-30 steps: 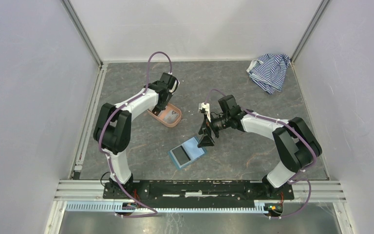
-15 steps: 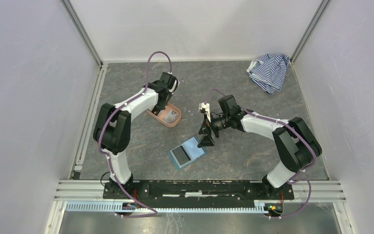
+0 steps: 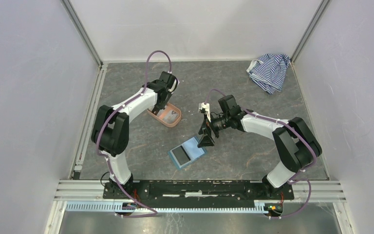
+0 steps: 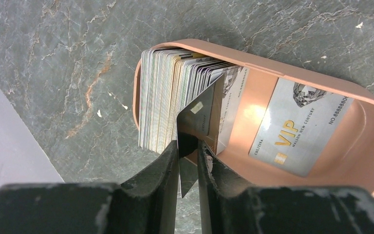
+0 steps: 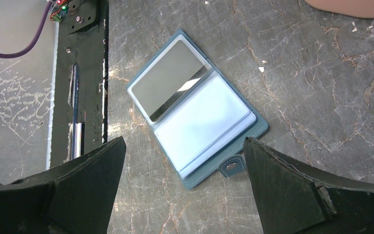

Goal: Put the credit cards into the card holder
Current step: Pick up the credit card from the storage box.

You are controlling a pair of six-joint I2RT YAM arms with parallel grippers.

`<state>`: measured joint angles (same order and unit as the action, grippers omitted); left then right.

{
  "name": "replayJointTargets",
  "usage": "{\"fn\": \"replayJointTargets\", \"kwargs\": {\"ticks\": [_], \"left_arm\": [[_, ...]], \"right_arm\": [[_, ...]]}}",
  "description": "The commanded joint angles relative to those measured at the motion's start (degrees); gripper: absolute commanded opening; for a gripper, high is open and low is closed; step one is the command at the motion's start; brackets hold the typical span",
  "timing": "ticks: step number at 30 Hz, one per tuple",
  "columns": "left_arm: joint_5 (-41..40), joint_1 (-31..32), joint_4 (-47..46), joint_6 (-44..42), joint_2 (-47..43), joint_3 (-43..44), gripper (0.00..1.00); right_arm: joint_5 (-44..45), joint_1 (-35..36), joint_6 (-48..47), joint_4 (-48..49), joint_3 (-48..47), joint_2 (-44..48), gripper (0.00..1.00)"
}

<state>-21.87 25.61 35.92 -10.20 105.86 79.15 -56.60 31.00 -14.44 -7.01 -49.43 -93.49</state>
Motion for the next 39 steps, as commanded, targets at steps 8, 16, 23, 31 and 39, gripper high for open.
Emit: {"fn": "replayJointTargets", "kwargs": {"ticks": [8, 16, 23, 31, 39], "left_arm": [[1.72, 0.75, 1.02, 4.81, -3.49, 0.67, 0.15], [3.96, 1.55, 3.57, 6.77, -5.25, 2.03, 0.07], [7.68, 1.55, 5.08, 7.79, -7.1, 2.65, 0.02], [14.45, 1.56, 5.74, 10.01, -11.35, 2.51, 0.02], [29.36, 1.47, 0.25, 16.07, -22.35, -6.42, 0.05]], "right_arm": [[-1.43, -0.21, -1.03, 0.81, -2.09, 0.49, 0.98], [-1.5, -0.29, -1.03, 0.63, -2.16, 0.5, 0.98], [-1.65, -0.32, -1.03, 0.68, -2.12, 0.6, 0.98], [-1.67, -0.3, -1.45, 0.34, -2.23, 0.73, 0.98], [-0.3, -0.28, -2.89, -0.49, -2.34, 2.07, 0.98]]}}
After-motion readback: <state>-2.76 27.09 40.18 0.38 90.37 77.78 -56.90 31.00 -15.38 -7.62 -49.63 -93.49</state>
